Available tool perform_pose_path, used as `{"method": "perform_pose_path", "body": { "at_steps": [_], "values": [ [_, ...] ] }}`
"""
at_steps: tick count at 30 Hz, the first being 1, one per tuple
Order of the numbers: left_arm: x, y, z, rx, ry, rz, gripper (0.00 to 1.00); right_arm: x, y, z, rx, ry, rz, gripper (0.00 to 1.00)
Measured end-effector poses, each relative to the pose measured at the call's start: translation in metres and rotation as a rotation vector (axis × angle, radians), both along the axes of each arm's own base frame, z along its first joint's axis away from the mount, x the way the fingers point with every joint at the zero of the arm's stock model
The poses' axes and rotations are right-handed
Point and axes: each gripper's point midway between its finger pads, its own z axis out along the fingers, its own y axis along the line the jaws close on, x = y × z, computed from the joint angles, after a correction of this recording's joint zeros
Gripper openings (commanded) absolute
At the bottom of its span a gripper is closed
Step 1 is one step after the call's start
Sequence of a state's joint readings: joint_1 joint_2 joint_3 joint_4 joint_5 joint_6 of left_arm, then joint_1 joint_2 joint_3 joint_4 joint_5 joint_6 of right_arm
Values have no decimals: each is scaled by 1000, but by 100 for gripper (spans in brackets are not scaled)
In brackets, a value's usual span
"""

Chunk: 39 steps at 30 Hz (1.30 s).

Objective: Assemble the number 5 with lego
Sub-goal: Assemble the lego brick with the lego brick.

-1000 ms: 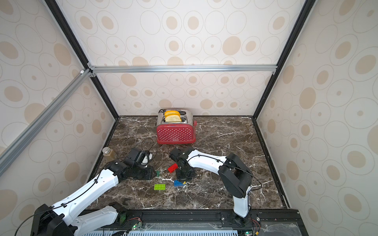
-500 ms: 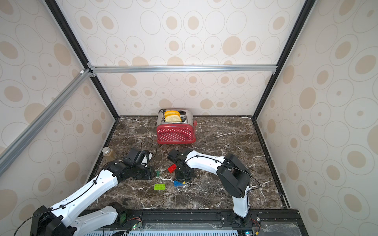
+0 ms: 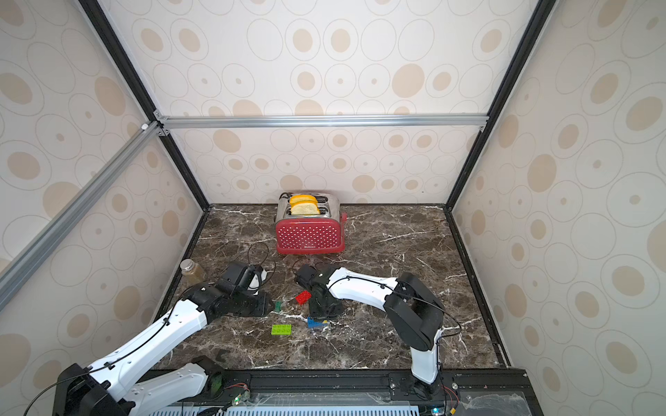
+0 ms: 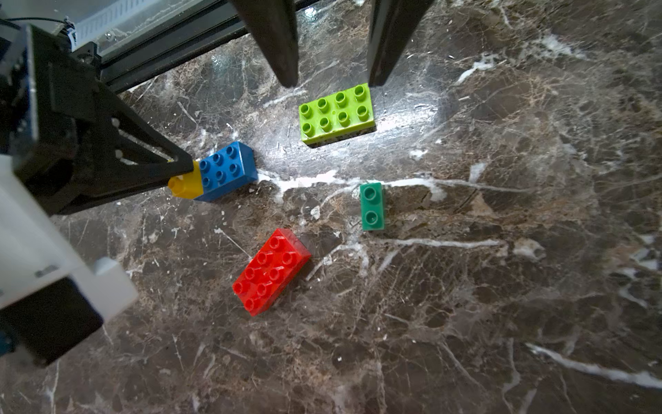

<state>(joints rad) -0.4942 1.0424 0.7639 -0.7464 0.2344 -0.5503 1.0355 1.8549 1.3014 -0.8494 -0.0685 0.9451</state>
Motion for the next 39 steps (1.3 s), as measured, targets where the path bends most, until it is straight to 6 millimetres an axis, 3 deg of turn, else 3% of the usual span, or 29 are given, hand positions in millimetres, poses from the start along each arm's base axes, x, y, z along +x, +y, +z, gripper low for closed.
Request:
{"method": "perform_pose_path", "body": {
  "at_steps": [8, 27, 39],
  "values": [
    [2, 5, 2, 20, -21, 14, 36, 35, -35, 1, -58, -67, -49, 11],
    [5, 9, 0, 44, -25, 36, 37, 36, -35, -3, -22, -79, -15, 12],
    [5, 9, -2, 48, -19, 36, 40, 38, -34, 7, -29, -74, 9, 32]
  ]
}}
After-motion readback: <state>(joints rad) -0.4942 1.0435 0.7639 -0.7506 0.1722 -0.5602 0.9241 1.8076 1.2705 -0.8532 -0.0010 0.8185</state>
